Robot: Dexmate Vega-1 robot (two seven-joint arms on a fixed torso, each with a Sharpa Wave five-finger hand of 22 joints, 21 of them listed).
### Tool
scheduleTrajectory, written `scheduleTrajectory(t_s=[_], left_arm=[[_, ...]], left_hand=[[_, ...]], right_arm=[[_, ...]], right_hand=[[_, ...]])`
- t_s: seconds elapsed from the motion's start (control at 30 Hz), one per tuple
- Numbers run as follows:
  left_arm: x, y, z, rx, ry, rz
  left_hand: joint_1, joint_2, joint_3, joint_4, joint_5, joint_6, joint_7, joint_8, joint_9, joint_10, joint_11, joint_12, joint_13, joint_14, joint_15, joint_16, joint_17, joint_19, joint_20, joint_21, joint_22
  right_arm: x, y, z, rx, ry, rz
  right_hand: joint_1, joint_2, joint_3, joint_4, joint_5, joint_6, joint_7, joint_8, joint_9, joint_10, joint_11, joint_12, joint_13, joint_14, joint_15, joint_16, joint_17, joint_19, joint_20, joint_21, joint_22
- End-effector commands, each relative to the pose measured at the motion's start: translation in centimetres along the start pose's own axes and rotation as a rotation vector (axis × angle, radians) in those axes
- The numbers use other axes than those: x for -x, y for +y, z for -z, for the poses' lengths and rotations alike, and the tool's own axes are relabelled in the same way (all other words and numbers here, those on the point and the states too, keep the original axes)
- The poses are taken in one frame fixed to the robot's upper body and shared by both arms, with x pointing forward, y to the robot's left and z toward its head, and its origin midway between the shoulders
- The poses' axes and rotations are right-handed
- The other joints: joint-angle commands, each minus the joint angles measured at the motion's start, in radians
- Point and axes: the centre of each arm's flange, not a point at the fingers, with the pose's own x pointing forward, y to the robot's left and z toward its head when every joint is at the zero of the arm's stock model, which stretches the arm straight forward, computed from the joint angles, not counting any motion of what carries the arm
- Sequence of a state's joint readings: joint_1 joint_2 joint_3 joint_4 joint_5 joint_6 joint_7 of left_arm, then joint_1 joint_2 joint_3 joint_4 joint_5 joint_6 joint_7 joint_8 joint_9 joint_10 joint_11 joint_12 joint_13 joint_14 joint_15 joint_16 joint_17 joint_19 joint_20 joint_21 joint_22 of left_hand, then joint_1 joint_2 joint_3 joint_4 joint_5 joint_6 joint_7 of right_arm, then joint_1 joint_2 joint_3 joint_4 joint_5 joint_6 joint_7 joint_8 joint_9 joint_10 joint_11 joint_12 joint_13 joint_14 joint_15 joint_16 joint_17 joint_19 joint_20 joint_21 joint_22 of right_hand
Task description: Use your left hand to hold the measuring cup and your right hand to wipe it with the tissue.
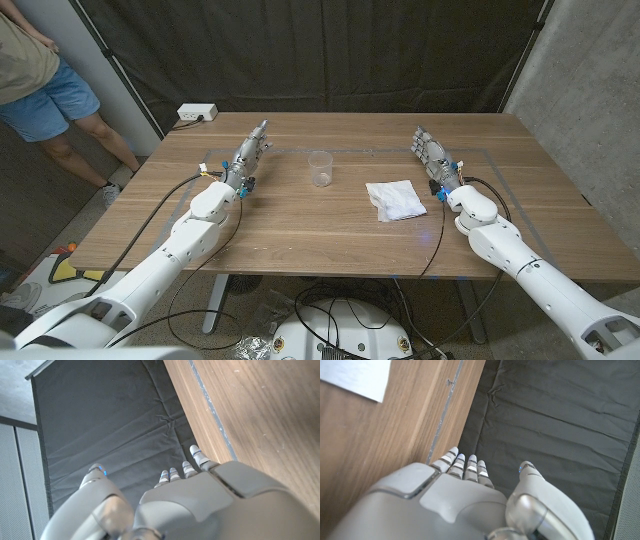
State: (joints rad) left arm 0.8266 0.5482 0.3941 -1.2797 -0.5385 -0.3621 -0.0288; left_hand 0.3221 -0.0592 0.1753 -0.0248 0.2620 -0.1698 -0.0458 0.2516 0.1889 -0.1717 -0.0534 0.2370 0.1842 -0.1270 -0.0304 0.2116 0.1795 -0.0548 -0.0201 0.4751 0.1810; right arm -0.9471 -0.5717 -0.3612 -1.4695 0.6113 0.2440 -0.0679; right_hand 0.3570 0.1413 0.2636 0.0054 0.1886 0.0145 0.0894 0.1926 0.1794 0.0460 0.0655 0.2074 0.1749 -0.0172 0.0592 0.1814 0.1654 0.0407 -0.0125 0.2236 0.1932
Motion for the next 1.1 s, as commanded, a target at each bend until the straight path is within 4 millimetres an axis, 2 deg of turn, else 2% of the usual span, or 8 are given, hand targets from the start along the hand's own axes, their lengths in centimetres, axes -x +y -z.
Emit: scheduleTrajectory(t_s=[0.03, 0.1, 0.17, 0.5, 0.73, 0.87, 0.97, 1.1], left_arm=[[-0.6, -0.6, -0.8, -0.124, -0.037, 0.089], [-0.7, -0.8, -1.1, -0.154, -0.047, 0.104], [-0.9, -1.0, -1.4, -0.182, -0.054, 0.118], [-1.3, -1.9, -2.4, -0.285, -0.070, 0.177], [-1.4, -2.5, -3.0, -0.358, -0.081, 0.221], [-1.5, -2.8, -3.4, -0.402, -0.088, 0.254], [-1.6, -3.2, -3.5, -0.436, -0.090, 0.281], [-1.8, -3.6, -3.8, -0.482, -0.091, 0.312]], left_hand=[[0.033, -0.034, -0.010, -0.022, 0.005, -0.088, 0.035, 0.008, 0.003, 0.004, 0.002, -0.004, 0.005, 0.004, -0.002, -0.008, 0.001, 0.006, -0.043, -0.003, 0.001], [0.047, -0.043, -0.014, -0.032, 0.008, -0.082, 0.041, 0.008, 0.004, 0.007, -0.004, -0.006, 0.005, 0.005, -0.005, -0.011, 0.001, 0.011, -0.060, -0.006, 0.001], [0.054, -0.047, -0.015, -0.037, 0.009, -0.075, 0.042, 0.009, 0.004, 0.009, -0.004, -0.007, 0.005, 0.008, -0.006, -0.011, 0.001, 0.015, -0.061, -0.006, 0.000], [0.123, -0.070, -0.017, -0.077, 0.021, -0.060, 0.064, 0.009, 0.004, 0.038, 0.001, -0.006, 0.006, 0.021, -0.001, -0.014, 0.000, 0.029, -0.045, -0.014, -0.001], [0.198, -0.095, -0.029, -0.117, 0.040, -0.015, 0.068, 0.019, 0.006, 0.065, -0.011, -0.006, 0.010, 0.018, 0.005, -0.021, 0.001, 0.022, -0.012, -0.034, 0.000], [0.243, -0.100, -0.042, -0.129, 0.054, -0.045, 0.062, 0.000, 0.009, 0.024, 0.003, -0.026, 0.013, 0.038, 0.005, -0.015, 0.004, 0.064, 0.031, -0.024, 0.008], [0.265, -0.096, -0.047, -0.131, 0.062, -0.070, 0.061, -0.013, 0.011, -0.011, -0.004, -0.037, 0.015, 0.037, 0.006, -0.017, 0.006, 0.066, 0.034, -0.025, 0.011], [0.282, -0.091, -0.048, -0.132, 0.067, -0.095, 0.055, -0.024, 0.013, -0.030, 0.007, -0.041, 0.017, 0.024, 0.010, -0.022, 0.008, 0.055, 0.038, -0.030, 0.013]], right_arm=[[1.9, 0.2, -0.3, 0.013, 0.002, 0.013], [2.2, 0.3, -0.4, 0.016, 0.002, 0.013], [2.4, 0.4, -0.4, 0.018, 0.001, 0.013], [3.4, 0.9, -0.2, 0.024, 0.009, 0.017], [4.0, 1.2, 0.0, 0.020, 0.008, 0.023], [4.3, 1.3, 0.1, 0.016, 0.008, 0.026], [4.6, 1.4, 0.2, 0.014, 0.007, 0.030], [4.9, 1.5, 0.3, 0.013, 0.006, 0.034]], right_hand=[[0.010, 0.000, 0.000, -0.007, 0.003, 0.008, -0.002, 0.008, 0.002, 0.007, 0.001, 0.004, 0.004, 0.012, 0.004, 0.003, 0.005, 0.007, 0.003, 0.005, 0.005], [0.010, 0.000, 0.000, -0.007, 0.003, 0.009, -0.003, 0.008, 0.003, 0.008, -0.001, 0.004, 0.004, 0.012, 0.005, 0.002, 0.005, 0.007, 0.003, 0.005, 0.005], [0.010, 0.000, 0.000, -0.008, 0.002, 0.010, -0.004, 0.008, 0.003, 0.009, -0.001, 0.004, 0.004, 0.013, 0.004, 0.002, 0.005, 0.007, 0.004, 0.005, 0.005], [0.011, -0.001, 0.000, -0.010, 0.002, 0.011, -0.005, 0.007, 0.003, 0.009, -0.001, 0.003, 0.004, 0.013, 0.005, 0.001, 0.005, 0.007, 0.004, 0.005, 0.006], [0.011, -0.001, 0.000, -0.011, 0.002, 0.012, -0.004, 0.006, 0.003, 0.009, -0.001, 0.003, 0.004, 0.014, 0.005, 0.001, 0.005, 0.007, 0.004, 0.005, 0.006], [0.011, -0.001, -0.001, -0.012, 0.001, 0.012, -0.004, 0.005, 0.003, 0.010, -0.002, 0.002, 0.004, 0.014, 0.005, 0.001, 0.005, 0.007, 0.004, 0.005, 0.006], [0.011, -0.002, -0.001, -0.012, 0.001, 0.012, -0.004, 0.005, 0.003, 0.010, -0.001, 0.002, 0.004, 0.014, 0.004, 0.000, 0.005, 0.007, 0.005, 0.005, 0.006], [0.010, -0.002, -0.002, -0.014, 0.001, 0.013, -0.001, 0.004, 0.003, 0.012, 0.003, 0.002, 0.004, 0.014, 0.006, 0.000, 0.006, 0.007, 0.007, 0.005, 0.007]])
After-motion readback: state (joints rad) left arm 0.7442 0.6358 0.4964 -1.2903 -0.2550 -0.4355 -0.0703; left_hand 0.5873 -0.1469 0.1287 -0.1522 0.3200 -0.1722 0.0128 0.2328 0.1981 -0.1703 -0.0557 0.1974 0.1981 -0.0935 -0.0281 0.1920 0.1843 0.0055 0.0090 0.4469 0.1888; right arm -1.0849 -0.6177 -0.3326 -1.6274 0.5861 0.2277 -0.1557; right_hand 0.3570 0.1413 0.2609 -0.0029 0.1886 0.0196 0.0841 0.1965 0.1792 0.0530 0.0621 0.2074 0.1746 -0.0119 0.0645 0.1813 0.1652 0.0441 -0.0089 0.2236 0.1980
